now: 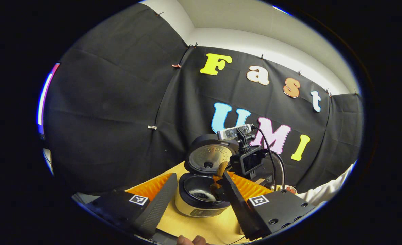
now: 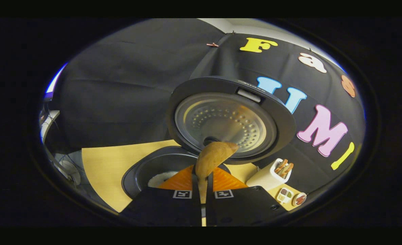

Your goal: Close the left gripper, press the button to open the rice cooker; take a wooden spoon from the chopstick holder with the right hand, scoop a spoonful of rice and pour it into the rice cooker, then put the wooden spoon back into the chopstick holder.

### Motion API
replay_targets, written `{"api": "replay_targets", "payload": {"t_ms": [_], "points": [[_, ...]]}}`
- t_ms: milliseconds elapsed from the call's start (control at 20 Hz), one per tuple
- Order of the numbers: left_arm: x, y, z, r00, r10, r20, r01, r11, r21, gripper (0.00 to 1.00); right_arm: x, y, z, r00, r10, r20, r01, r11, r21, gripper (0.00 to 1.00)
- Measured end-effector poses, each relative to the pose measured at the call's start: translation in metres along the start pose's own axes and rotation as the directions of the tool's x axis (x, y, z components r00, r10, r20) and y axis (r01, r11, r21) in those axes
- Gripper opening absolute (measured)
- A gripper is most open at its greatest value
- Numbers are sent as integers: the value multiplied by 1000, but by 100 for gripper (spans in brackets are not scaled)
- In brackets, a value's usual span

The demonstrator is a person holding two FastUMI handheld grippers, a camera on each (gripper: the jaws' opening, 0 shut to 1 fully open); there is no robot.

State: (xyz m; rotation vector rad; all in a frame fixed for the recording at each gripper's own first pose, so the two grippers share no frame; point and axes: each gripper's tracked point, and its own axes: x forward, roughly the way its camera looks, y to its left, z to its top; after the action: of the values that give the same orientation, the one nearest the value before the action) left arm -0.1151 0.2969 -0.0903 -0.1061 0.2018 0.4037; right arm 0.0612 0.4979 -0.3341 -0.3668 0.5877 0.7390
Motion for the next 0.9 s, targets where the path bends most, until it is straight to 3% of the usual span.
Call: {"api": "replay_targets", "payload": {"t_ms": [100,200,350,400,450,500,650,700,750,800,900], "points": [[0,0,0,1000,0,1,0,1000,2,92,-4,-1,2,1000,20,-2,-20,996,90,10],[0,-2,2,1000,-1,1,1,1000,5,92,-9,-11,1,999,36,-22,-28,955,296,12],[-2,-4,2,1000,-5,2,5,1000,12,92,-16,-47,-6,998,24,-50,7,833,554,6],[-1,-5,2,1000,-8,0,8,1000,13,92,-23,-58,-8,998,23,-50,14,784,621,10],[-1,-7,1,1000,-12,-2,12,1000,12,92,-29,-65,-11,998,28,-47,11,733,680,6],[1,-9,2,1000,-17,-4,17,1000,12,92,-35,-74,-15,999,32,-43,9,681,732,9],[2,-20,-1,999,-38,-9,38,999,17,92,-59,-101,-23,999,27,-29,10,536,844,5],[4,-25,-1,999,-45,-12,46,999,18,92,-67,-108,-26,999,23,-24,10,480,877,10],[6,-29,-2,999,-52,-16,52,998,20,92,-76,-118,-30,1000,12,-16,9,429,903,5],[9,-34,-2,998,-58,-17,58,998,23,92,-86,-129,-34,1000,-3,-13,13,391,920,5],[11,-41,-2,997,-70,-20,71,997,30,92,-103,-151,-43,999,-34,-16,27,360,933,9]]}}
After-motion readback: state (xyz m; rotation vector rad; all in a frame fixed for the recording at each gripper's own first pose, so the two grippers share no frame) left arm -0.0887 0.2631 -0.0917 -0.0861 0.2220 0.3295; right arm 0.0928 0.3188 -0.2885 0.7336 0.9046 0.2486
